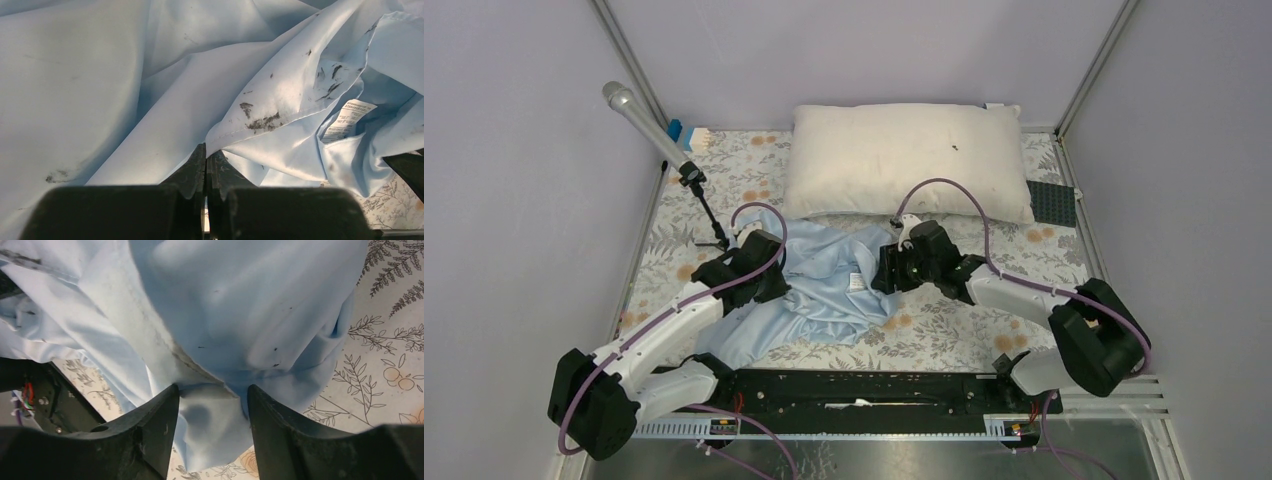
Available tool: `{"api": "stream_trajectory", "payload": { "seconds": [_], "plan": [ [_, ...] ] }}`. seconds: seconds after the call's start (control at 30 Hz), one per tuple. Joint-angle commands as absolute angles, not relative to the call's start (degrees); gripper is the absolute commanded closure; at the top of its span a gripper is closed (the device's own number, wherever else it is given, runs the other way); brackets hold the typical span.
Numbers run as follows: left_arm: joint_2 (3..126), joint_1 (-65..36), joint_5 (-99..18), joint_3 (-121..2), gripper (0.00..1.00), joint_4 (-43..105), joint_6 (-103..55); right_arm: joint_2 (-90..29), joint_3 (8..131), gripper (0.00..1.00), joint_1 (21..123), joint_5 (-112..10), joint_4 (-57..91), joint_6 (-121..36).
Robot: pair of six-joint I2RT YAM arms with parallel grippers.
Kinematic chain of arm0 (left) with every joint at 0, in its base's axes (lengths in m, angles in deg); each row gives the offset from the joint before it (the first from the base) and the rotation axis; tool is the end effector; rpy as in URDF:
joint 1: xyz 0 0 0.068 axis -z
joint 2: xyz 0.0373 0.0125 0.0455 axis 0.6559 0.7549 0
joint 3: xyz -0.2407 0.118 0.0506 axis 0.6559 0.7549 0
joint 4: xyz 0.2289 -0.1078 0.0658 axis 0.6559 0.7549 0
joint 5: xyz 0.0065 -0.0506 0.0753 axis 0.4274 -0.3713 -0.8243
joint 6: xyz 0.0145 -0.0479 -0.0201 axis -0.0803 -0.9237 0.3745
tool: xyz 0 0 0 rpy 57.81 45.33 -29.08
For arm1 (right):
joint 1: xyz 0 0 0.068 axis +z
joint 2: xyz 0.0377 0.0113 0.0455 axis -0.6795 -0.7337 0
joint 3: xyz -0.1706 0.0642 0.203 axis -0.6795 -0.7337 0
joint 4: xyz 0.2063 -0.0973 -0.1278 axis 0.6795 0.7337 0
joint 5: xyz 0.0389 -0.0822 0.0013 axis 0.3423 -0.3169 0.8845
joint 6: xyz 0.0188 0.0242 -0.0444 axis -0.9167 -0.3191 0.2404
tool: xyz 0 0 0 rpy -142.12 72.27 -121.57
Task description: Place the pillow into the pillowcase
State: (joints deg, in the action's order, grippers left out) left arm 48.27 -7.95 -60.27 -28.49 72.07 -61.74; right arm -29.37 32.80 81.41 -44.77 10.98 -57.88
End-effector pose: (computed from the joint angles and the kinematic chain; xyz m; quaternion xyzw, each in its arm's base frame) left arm 0.1676 -0.1005 0.2284 -0.1615 0.9414 -0.1099 0.2749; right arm 0.2178 0.1851 0.1958 -0.1801 0.8649 0.3260 0.3365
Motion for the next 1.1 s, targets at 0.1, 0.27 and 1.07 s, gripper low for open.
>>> {"api": "stream_trajectory", "payload": {
  "seconds": [0.1, 0.27, 1.07],
  "plan": [
    [48.36, -8.37, -59.14, -30.73, 1.00, 70.78, -60.36, -31.11, 34.78, 0.66, 81.49, -43.28, 9.05, -55.46],
    [48.39, -8.38, -59.19, -32.68, 1.00, 72.42, -58.72, -27.70, 42.30, 1.00, 81.51, -56.37, 24.30, -57.90],
    [35.97, -8.38, -43.66, -57.01, 1.00, 81.25, -47.50, -40.57, 97.33, 1.00, 71.52, -96.65, 67.24, -57.53]
  ]
}}
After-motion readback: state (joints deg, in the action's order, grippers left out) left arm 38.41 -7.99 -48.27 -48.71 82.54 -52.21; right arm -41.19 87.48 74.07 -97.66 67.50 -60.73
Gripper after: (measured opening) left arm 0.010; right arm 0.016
